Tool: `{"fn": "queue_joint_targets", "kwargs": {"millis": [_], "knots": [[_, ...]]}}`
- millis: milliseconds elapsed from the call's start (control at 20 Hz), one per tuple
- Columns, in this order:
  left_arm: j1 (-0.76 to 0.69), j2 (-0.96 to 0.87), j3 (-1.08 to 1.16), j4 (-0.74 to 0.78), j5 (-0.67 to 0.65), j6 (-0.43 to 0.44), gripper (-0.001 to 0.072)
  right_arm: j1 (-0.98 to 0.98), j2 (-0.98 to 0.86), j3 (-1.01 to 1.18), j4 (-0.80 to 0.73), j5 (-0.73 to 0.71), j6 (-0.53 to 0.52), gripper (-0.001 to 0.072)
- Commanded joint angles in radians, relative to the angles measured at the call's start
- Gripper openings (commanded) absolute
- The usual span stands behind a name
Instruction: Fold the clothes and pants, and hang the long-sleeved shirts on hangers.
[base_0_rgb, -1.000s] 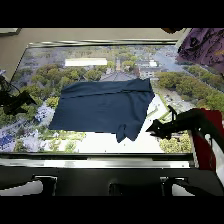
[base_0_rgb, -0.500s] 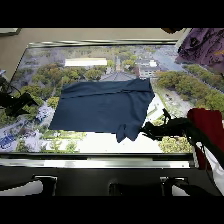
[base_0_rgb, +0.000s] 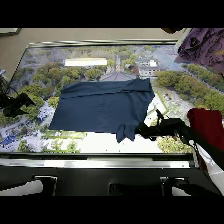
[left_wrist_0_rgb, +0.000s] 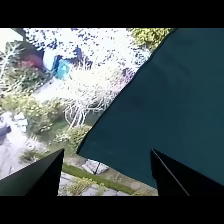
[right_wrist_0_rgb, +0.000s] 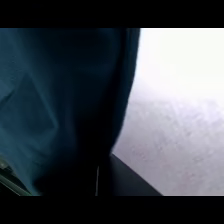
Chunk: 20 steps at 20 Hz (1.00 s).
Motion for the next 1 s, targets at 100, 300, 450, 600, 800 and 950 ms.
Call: {"fn": "queue_joint_targets", "kwargs": {"millis": [100,300,450,600,800,950], "knots": [[0.121,0.011,-0.134,-0.228,0.017,0.268,0.0615,-0.046,0.084,0.073,-0.116,-0.007,0.084,0.0028],[0.137,0.010,-0.324,-0.267,0.098,0.338,0.0615,-0.098,0.178,0.156,-0.295,-0.114,0.197,0.0028],[0.137,0.009,-0.423,-0.290,0.153,0.361,0.0614,-0.098,0.229,0.172,-0.325,-0.147,0.222,0.0028],[0.136,0.000,-0.466,-0.291,0.195,0.376,0.0614,-0.098,0.265,0.172,-0.339,-0.146,0.244,0.0028],[0.123,-0.025,-0.468,-0.291,0.220,0.392,0.0613,-0.098,0.281,0.172,-0.341,-0.158,0.243,0.0029],[0.080,-0.059,-0.468,-0.302,0.246,0.398,0.0598,-0.098,0.295,0.172,-0.341,-0.178,0.244,0.0029]]}}
